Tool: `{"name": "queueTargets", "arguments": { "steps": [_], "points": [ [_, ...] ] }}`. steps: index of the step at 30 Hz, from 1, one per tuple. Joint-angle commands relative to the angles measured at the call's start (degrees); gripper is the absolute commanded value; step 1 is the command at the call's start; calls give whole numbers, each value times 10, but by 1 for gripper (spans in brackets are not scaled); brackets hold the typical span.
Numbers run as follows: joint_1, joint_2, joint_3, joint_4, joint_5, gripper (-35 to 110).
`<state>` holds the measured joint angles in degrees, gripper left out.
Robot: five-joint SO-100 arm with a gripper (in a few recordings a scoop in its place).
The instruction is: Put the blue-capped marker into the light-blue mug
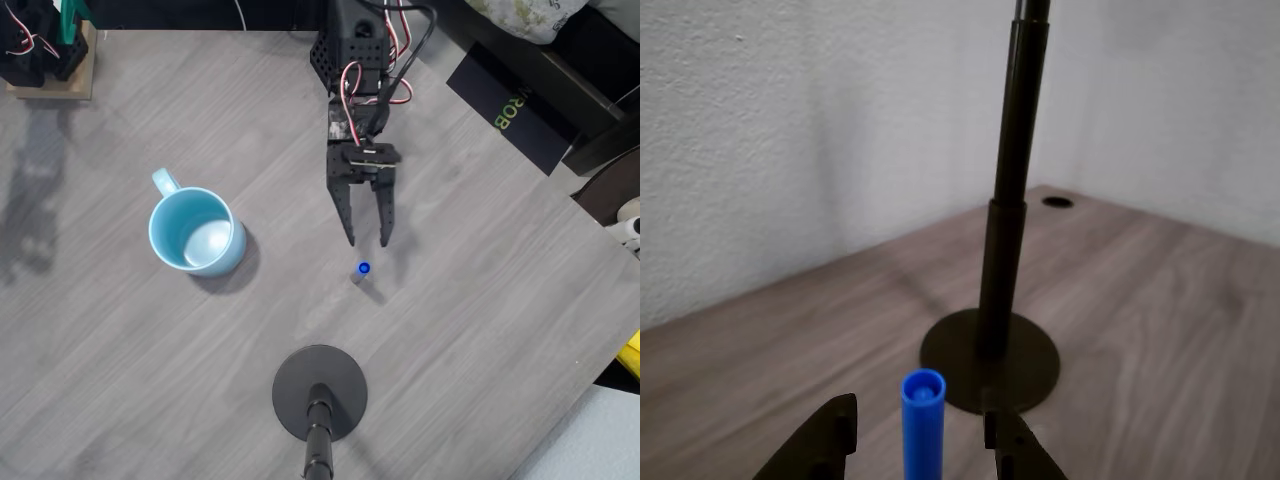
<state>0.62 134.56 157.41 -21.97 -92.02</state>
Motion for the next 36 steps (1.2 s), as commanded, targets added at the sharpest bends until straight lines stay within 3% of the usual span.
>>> {"name": "queueTargets", "arguments": {
  "steps": [1,18,36],
  "points": [
    [-5,-8,9,-20,-24,20],
    [23,-69,77,-51,-13,30],
    [14,-435,65,-439,-25,32]
  ]
}}
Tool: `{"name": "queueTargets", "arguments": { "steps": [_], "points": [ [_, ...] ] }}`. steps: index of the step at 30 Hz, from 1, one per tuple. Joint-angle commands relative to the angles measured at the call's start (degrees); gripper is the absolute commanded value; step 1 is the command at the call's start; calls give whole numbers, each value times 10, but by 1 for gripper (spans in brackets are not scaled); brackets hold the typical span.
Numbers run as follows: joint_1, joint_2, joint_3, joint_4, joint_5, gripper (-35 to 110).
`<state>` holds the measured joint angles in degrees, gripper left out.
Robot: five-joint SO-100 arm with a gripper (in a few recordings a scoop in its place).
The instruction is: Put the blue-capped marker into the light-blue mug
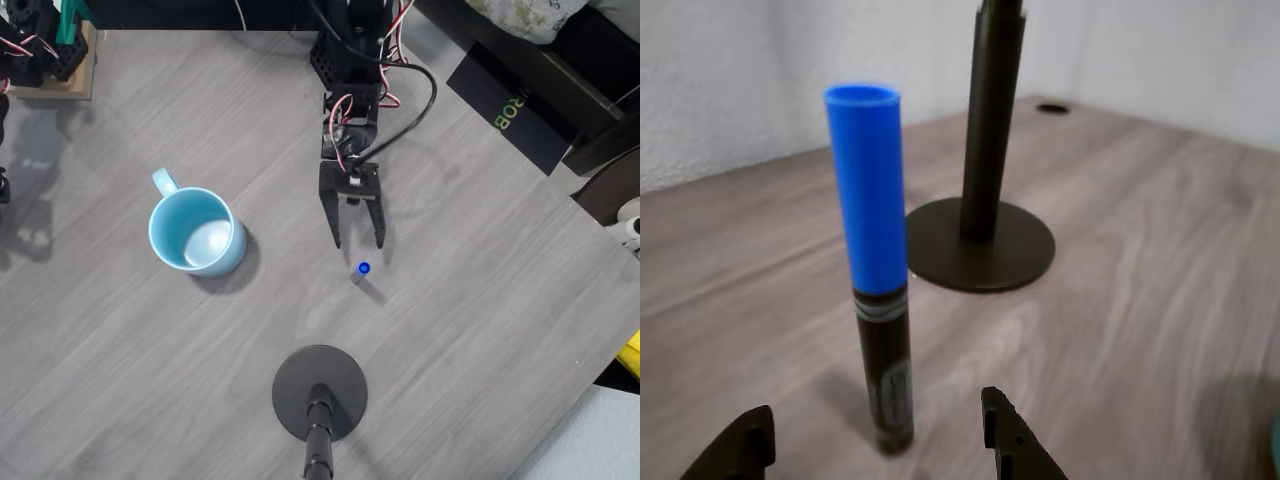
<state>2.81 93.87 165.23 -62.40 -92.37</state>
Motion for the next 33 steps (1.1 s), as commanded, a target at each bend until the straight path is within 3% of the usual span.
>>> {"name": "queueTargets", "arguments": {
  "steps": [1,7,18,33],
  "points": [
    [-9,-34,-13,-40,-20,33],
    [-9,-61,-29,-46,-14,33],
    [-1,-229,-114,-145,-15,33],
    [-8,-311,-206,-126,-8,33]
  ]
}}
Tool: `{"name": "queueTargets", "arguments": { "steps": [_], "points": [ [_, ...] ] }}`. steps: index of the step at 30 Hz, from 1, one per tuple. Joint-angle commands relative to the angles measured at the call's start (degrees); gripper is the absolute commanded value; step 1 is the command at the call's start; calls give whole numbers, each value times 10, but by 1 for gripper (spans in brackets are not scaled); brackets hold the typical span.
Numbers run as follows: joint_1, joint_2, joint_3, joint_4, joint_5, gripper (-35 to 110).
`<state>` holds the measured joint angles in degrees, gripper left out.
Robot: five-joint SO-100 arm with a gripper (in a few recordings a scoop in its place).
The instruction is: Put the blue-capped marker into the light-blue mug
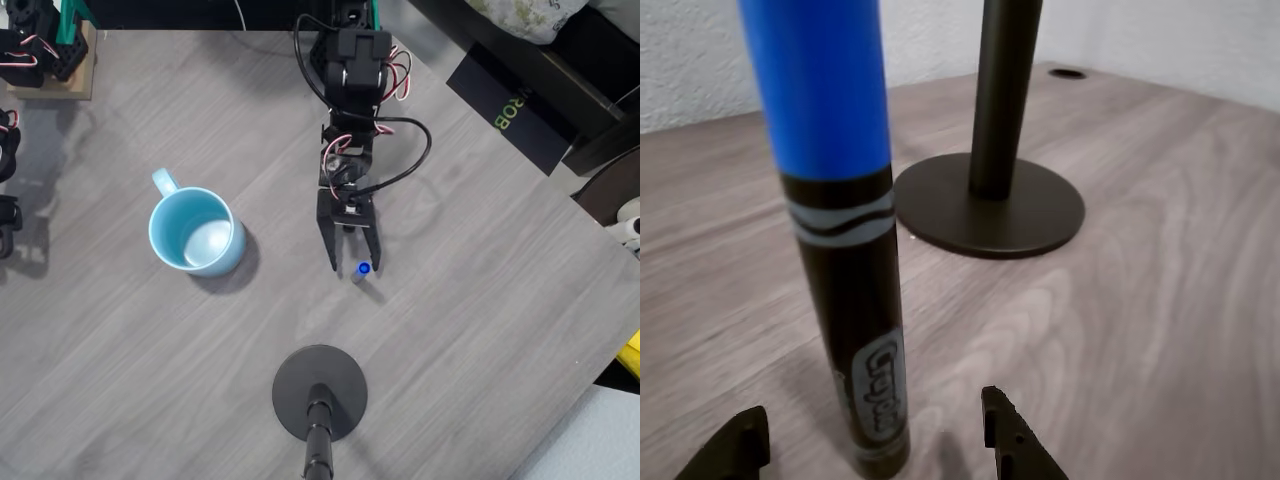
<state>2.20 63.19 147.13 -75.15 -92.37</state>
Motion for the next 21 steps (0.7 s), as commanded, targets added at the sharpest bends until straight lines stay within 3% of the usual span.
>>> {"name": "queueTargets", "arguments": {
  "steps": [1,21],
  "points": [
    [-2,-8,-31,4,-8,33],
    [-19,-69,-99,38,-11,28]
  ]
}}
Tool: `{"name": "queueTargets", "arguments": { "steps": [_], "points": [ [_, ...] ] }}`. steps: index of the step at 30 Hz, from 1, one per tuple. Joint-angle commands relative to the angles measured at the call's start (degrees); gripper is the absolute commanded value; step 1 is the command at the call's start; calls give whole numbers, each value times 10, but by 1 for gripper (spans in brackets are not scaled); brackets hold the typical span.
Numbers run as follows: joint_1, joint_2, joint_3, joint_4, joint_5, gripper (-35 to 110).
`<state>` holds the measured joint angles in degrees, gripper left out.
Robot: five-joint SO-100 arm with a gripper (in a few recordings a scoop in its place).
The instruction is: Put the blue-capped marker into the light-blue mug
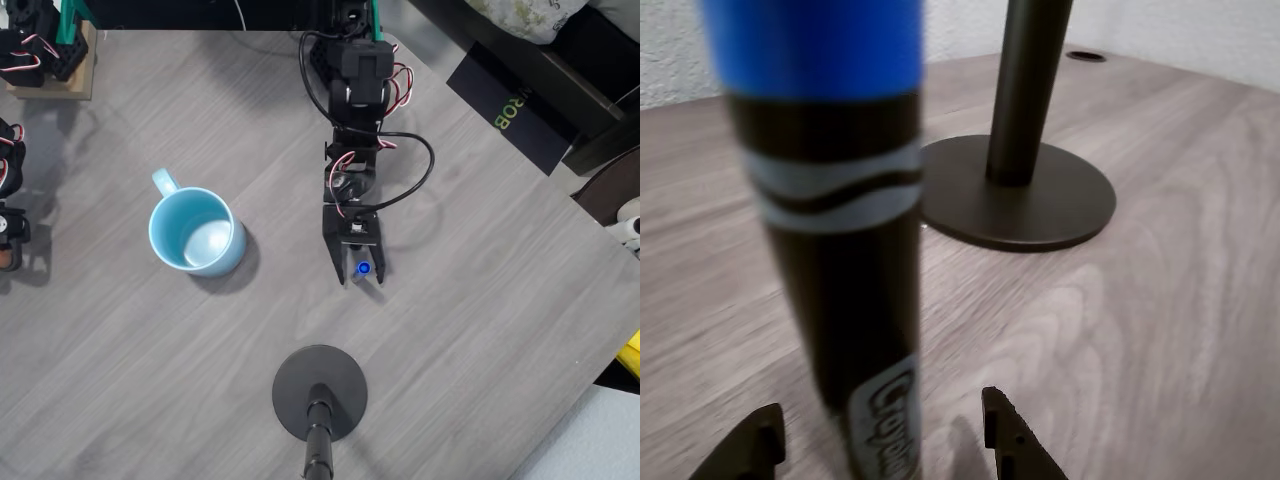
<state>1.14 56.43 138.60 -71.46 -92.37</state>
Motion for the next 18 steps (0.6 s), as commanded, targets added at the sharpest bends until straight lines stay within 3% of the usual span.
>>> {"name": "queueTargets", "arguments": {
  "steps": [1,4,18],
  "points": [
    [-11,-2,-15,3,-11,24],
    [-17,-2,-18,9,-13,0],
    [-16,10,-30,17,-9,0]
  ]
}}
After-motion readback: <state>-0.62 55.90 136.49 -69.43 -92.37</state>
